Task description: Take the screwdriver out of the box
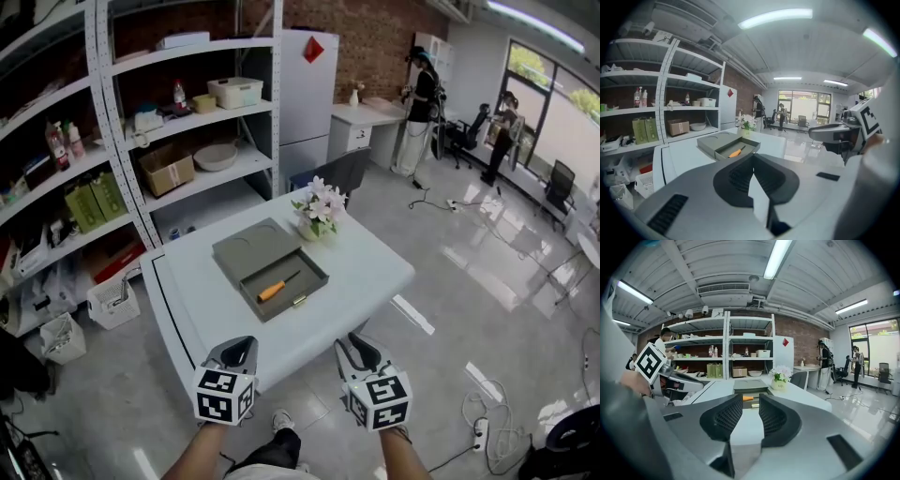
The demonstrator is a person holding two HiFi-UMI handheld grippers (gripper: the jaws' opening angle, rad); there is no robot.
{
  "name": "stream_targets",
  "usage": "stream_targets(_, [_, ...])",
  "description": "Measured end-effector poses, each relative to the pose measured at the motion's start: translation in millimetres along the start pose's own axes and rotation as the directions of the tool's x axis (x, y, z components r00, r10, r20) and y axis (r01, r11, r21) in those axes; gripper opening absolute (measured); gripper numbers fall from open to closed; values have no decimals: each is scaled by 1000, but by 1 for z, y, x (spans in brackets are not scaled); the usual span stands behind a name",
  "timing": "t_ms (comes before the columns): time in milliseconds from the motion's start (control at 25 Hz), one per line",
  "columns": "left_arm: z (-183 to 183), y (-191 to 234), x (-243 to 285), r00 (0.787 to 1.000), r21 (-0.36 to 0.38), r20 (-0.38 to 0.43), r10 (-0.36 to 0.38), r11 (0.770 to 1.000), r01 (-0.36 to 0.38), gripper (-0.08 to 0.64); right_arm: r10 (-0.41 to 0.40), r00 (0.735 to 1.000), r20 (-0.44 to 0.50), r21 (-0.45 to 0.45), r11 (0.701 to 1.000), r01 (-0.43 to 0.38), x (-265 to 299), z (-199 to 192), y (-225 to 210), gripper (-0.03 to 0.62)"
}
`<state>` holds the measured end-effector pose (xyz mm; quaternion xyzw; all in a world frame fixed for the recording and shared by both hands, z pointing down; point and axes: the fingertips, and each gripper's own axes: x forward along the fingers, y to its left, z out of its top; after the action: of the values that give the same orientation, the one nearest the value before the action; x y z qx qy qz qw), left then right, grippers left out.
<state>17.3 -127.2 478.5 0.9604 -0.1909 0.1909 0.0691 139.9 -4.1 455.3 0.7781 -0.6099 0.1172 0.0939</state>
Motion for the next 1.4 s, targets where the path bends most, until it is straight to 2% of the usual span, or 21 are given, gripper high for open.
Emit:
stream_targets(200, [0,27,28,999,-32,-8,43,999,-43,3,57,998,-22,-48,997,-58,45,6,-6,115])
stream_targets(440, [6,56,59,996,-67,-19,92,993,-93,3,182,981,-61,-95,978,-187,108,13,-9,115])
stream_targets(640, [11,80,82,992,-96,-45,119,988,-123,3,291,949,-120,-161,938,-307,155,21,0,115])
stream_targets(800, [14,95,100,990,-120,-56,130,983,-136,3,381,905,-189,-218,882,-417,188,23,7,120])
stream_targets(880, [14,103,105,988,-128,-66,137,981,-144,3,430,870,-240,-254,838,-484,204,20,14,123])
stream_targets(1000, [10,115,111,986,-140,-81,148,978,-158,3,496,801,-336,-306,747,-590,225,11,27,129])
stream_targets(1240, [3,135,117,979,-167,-99,180,967,-194,3,562,637,-527,-377,518,-768,250,-12,53,140])
stream_targets(1400, [0,143,116,969,-190,-107,223,952,-240,3,550,544,-634,-405,362,-839,259,-27,61,149])
